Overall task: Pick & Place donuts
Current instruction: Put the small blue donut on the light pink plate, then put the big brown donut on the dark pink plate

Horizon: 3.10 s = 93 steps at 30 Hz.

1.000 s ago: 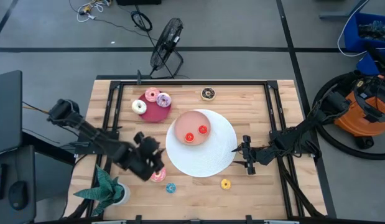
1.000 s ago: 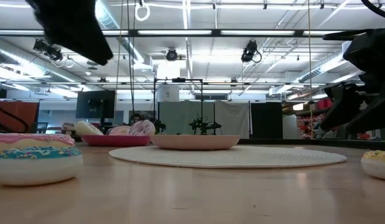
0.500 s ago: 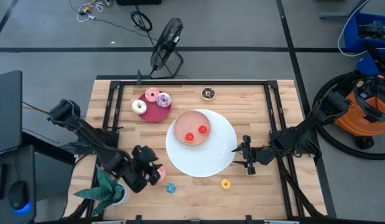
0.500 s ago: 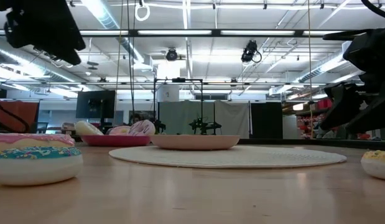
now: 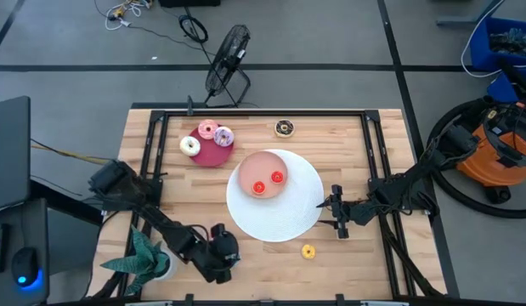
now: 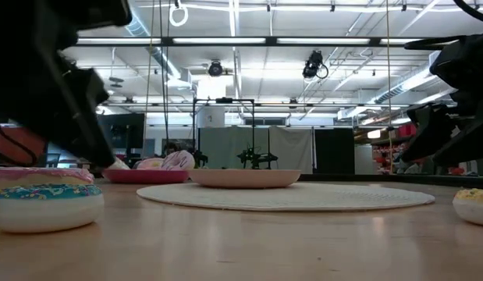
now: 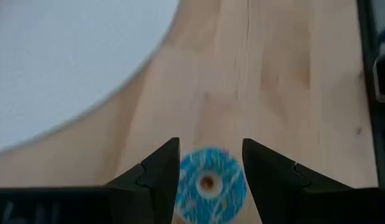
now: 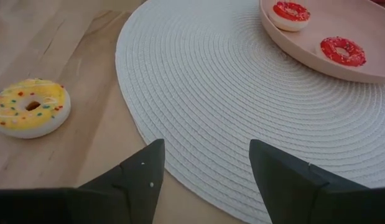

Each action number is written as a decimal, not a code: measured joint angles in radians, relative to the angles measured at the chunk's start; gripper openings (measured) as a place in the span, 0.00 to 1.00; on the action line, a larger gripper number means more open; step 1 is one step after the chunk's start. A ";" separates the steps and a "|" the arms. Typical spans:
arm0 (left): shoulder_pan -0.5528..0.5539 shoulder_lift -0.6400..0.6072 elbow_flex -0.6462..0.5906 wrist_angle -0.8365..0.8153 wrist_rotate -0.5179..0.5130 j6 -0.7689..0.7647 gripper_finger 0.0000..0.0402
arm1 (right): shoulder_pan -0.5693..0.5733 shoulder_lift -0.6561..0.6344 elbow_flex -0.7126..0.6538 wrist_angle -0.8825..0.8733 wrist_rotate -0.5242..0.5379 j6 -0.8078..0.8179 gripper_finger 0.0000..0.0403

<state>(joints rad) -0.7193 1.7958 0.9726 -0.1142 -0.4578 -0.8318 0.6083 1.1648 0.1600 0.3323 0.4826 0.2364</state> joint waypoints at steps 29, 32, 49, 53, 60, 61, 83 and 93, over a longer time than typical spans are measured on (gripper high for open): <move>0.029 0.002 0.001 -0.030 0.108 0.059 0.10 | 0.000 0.000 0.000 0.011 0.000 -0.009 0.61; 0.031 0.002 0.001 0.002 0.112 0.089 0.03 | 0.000 0.000 0.000 0.011 0.000 -0.009 0.61; 0.513 0.002 0.118 -0.026 -0.178 0.253 0.02 | 0.000 0.000 0.000 0.011 0.000 -0.012 0.61; 0.658 0.002 0.126 -0.033 -0.178 0.327 0.01 | 0.000 0.000 0.000 0.007 -0.001 -0.009 0.61; 0.801 0.033 0.126 -0.053 -0.132 0.355 0.03 | 0.000 0.000 0.000 -0.002 -0.001 -0.003 0.61; 0.810 0.045 0.127 -0.048 -0.124 0.356 0.03 | 0.000 0.000 0.000 -0.003 -0.001 -0.002 0.61; 0.820 0.101 0.126 -0.055 -0.148 0.319 0.23 | 0.000 0.000 0.000 -0.004 -0.001 -0.001 0.61; 0.829 0.084 0.126 -0.062 -0.174 0.343 0.43 | 0.000 0.000 0.000 -0.004 -0.001 -0.002 0.61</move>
<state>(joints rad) 0.1093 1.8799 1.0981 -0.1758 -0.6320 -0.4884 0.6083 1.1648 0.1604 0.3280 0.4820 0.2348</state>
